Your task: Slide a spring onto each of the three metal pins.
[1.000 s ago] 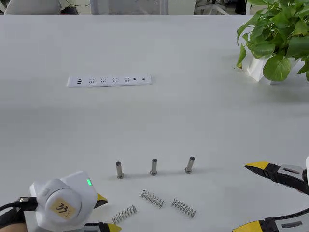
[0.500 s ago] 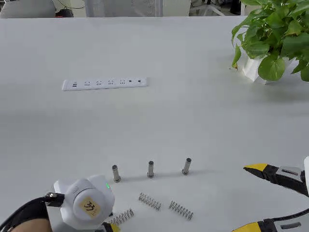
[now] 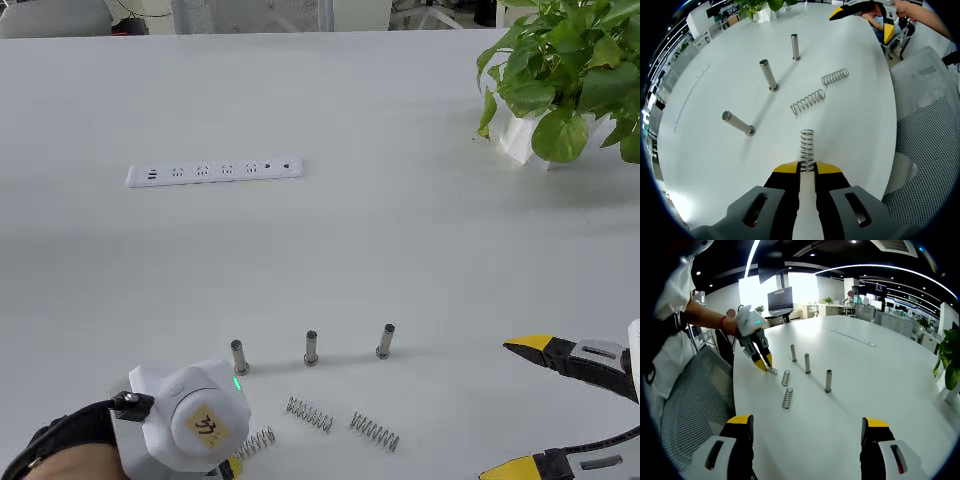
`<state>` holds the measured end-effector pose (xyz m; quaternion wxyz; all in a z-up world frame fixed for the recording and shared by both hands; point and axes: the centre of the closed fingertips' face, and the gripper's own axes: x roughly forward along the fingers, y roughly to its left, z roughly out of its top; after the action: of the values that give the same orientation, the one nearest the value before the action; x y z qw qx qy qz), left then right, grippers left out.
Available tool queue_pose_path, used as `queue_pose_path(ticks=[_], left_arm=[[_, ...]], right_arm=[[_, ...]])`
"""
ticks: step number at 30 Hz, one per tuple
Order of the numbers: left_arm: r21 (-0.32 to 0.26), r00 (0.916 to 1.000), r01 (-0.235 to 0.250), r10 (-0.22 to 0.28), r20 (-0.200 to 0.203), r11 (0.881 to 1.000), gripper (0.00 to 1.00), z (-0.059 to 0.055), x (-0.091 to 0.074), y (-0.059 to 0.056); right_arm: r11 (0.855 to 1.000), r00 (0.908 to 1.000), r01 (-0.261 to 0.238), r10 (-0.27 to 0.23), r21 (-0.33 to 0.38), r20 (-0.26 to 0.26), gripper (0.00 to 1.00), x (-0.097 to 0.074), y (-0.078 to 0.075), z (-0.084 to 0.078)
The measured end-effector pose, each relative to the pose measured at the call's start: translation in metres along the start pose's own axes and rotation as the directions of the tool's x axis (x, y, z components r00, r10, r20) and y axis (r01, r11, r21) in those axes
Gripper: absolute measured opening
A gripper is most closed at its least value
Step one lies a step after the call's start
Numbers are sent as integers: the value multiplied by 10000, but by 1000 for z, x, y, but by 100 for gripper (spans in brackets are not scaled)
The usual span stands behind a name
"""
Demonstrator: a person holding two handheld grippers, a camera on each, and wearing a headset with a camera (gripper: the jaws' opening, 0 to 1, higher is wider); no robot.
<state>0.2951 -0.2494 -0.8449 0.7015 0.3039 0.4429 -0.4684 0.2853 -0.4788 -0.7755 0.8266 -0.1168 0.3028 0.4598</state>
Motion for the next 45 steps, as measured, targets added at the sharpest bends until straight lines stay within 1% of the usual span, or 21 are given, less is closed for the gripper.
queue_pose_path(ticks=[4,15,17,29,34,37,40,42,43,44,45], left_arm=[[21,10000,25,-25,-1,10000,7,0,0,0],[-454,9996,227,-221,149,9987,7,-2,-2,1],[-465,9996,235,-228,161,9986,7,-2,-2,1],[-771,9980,430,-393,488,9961,7,-2,-6,-2],[-1047,9950,494,-397,921,9933,7,3,-14,-1],[-1162,9918,541,-399,1214,9917,7,6,-21,-2],[-1388,9846,707,-468,1684,9878,7,11,-29,-5],[-1437,9791,777,-483,1976,9866,7,14,-34,-6],[-1471,9757,827,-500,2134,9856,7,17,-37,-7],[-1510,9691,931,-548,2404,9841,7,21,-41,-8],[-1517,9647,967,-551,2575,9837,7,23,-43,-9]], right_arm=[[10000,10000,-27,27,-16,-42,89,1,1,0],[10000,9999,-93,93,-30,-74,87,3,3,0],[9999,9999,-105,104,-53,-95,87,4,4,0],[9995,9996,-264,262,-188,-86,86,6,8,6],[9987,9992,-404,405,-322,20,85,6,14,17],[9974,9986,-498,506,-528,148,84,6,19,28],[9949,9968,-708,733,-724,318,82,7,27,42],[9923,9952,-862,899,-893,385,80,9,32,52],[9908,9941,-959,1001,-957,407,79,10,35,55],[9882,9920,-1124,1177,-1043,461,77,11,41,61],[9863,9904,-1234,1293,-1097,488,76,12,44,65]])
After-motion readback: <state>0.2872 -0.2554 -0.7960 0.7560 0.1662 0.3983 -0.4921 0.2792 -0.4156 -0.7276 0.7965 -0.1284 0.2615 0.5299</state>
